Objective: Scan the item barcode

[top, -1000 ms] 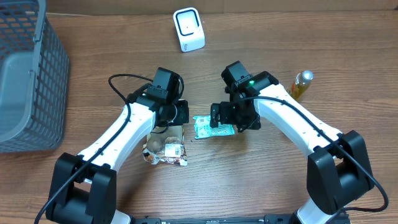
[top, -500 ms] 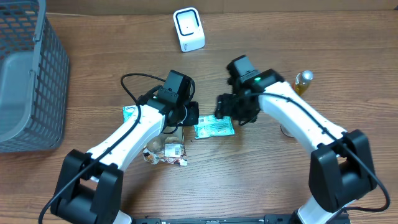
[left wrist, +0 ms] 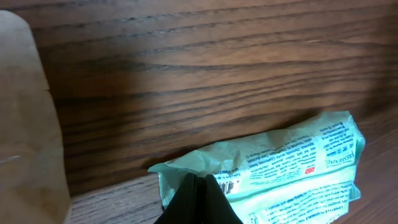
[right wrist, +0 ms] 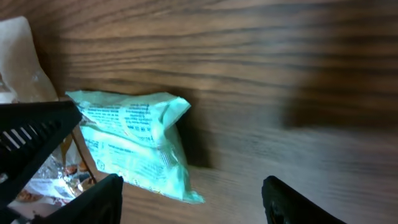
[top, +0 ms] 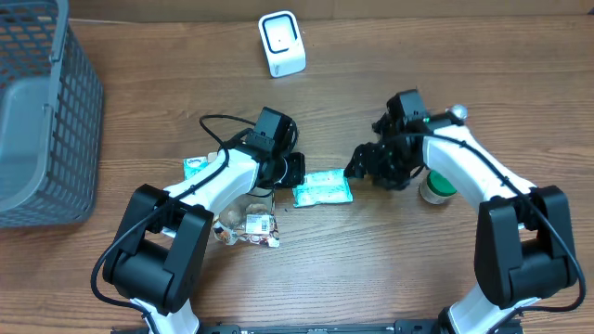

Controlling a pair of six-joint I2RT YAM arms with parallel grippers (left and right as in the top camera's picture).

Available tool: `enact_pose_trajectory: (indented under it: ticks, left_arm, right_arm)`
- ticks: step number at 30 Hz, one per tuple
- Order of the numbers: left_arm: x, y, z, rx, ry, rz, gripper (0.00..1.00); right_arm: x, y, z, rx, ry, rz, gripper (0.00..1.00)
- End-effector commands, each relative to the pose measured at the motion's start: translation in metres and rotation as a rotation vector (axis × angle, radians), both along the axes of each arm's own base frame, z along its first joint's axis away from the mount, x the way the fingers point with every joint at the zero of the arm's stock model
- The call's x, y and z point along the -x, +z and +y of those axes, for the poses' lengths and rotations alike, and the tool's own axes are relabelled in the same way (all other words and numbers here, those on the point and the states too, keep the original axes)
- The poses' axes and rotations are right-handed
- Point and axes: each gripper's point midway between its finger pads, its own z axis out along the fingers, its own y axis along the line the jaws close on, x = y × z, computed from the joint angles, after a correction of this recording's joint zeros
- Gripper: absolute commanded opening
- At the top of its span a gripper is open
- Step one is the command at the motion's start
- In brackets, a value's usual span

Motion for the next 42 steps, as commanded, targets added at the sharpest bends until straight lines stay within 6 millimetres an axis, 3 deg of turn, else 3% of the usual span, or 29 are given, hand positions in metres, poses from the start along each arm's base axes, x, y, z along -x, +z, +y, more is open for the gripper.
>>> enact_pose_trajectory:
  ticks: [1, 8, 14, 27, 42]
  left_arm:
    - [0.002, -0.005, -0.003, 0.007, -0.028, 0.011, 0.06]
    - [0.004, -0.008, 0.001, -0.016, -0.023, 0.017, 0.08]
    - [0.006, -0.010, 0.005, -0.040, -0.017, 0.025, 0.08]
    - [0.006, -0.010, 0.005, -0.041, -0.019, 0.024, 0.08]
    - [0.004, -0.011, 0.008, -0.059, -0.028, 0.011, 0.09]
  right_arm:
    - [0.008, 0.009, 0.022, -0.149, 0.071, -0.029, 0.71]
    - [0.016, 0.003, 0.027, -0.196, 0.078, -0.024, 0.69]
    - [0.026, -0.015, 0.025, -0.203, 0.062, -0.016, 0.63]
    - [0.011, -0.013, 0.042, -0.283, 0.059, -0.117, 0.59]
    - [0.010, -0.009, 0.054, -0.296, 0.096, -0.152, 0.29]
